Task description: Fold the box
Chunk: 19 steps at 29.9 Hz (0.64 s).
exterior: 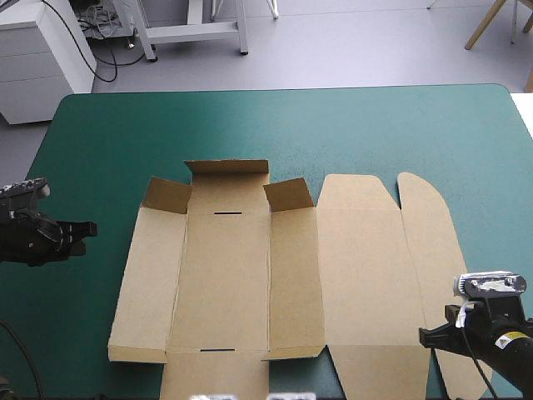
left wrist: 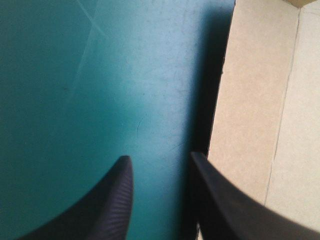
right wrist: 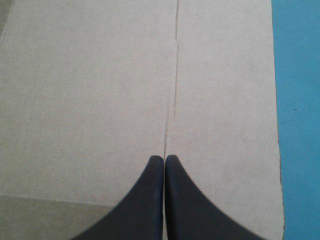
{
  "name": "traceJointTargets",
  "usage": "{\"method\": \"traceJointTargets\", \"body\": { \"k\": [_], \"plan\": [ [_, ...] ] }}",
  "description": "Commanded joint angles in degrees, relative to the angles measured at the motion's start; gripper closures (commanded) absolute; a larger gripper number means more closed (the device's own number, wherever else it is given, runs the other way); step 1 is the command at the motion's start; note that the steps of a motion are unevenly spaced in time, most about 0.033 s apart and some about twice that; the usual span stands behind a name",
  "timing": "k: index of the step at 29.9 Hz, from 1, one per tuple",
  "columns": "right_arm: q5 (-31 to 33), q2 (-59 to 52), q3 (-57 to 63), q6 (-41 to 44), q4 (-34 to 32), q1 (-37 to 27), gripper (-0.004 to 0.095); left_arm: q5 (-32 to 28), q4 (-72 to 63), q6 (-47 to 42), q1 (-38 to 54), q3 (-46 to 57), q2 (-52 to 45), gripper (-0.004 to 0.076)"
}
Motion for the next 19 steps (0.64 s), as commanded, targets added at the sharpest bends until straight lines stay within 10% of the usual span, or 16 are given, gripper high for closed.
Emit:
{"method": "traceJointTargets", "body": {
  "k": [1, 19],
  "plan": [
    [-2.83, 0.33, -1.35, -0.17, 0.81, 1.42, 0.0922, 2.52, -1.55, 0.08, 0.08, -1.63, -1.0, 0.0248],
    [-2.83, 0.33, -1.35, -0.17, 0.81, 2.68, 0.0922, 3.65, -9.0, 4.07, -0.38, 10.04, -1.0, 0.021]
  ]
}}
